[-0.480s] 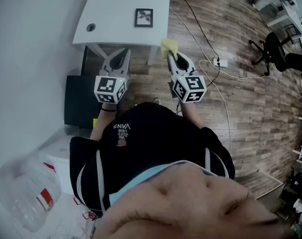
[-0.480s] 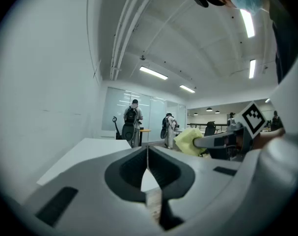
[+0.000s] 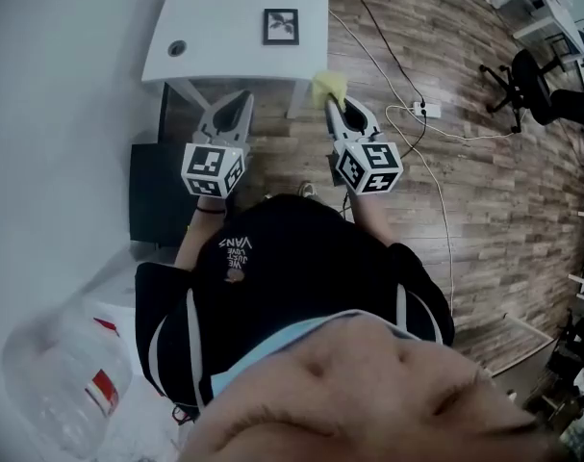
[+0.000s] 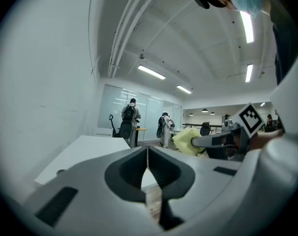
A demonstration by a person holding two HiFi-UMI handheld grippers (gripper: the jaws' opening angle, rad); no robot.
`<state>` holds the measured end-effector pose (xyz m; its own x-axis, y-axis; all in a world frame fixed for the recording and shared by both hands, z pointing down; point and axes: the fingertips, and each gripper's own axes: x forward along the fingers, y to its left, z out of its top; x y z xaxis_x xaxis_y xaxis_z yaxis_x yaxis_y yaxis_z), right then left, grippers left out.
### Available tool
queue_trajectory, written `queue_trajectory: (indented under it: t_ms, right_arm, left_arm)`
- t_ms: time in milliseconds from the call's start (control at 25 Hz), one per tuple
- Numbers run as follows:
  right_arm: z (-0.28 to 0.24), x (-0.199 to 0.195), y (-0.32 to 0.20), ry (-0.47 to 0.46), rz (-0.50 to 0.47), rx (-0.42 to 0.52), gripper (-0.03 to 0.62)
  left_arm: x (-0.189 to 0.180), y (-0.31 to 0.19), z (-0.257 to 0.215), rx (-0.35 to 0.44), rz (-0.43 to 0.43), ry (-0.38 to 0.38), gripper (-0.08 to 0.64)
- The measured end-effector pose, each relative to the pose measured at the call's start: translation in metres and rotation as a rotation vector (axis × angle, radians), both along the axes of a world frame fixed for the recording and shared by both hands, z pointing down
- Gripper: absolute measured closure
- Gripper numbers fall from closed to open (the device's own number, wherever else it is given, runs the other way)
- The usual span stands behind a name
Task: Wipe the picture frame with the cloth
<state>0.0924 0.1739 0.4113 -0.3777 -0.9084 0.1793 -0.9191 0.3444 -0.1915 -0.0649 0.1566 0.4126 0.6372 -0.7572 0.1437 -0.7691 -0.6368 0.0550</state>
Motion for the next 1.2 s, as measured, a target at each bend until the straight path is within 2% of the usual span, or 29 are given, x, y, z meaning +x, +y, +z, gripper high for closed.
queue_trajectory:
  t_ms: [280,560,1200]
  right_arm:
    - [0.005,-0.007,0.004,-0.015,0.037,-0.011,0.546]
    - [0.008,0.003,-0.016,-0.017,0.046,-0.030,0.546]
    - [0.016,0.034,-0.096,-0.038,-0.036,-0.038,0.546]
  left_arm:
    - [-0.010,-0.002,0.008,-0.010,0.037,0.008,0.541]
    - [-0.001,-0.018,0.015,-0.036,0.045,0.016,0.541]
    - [0.028,-0.085,0.016,-0.043,-0.035,0.007,0.541]
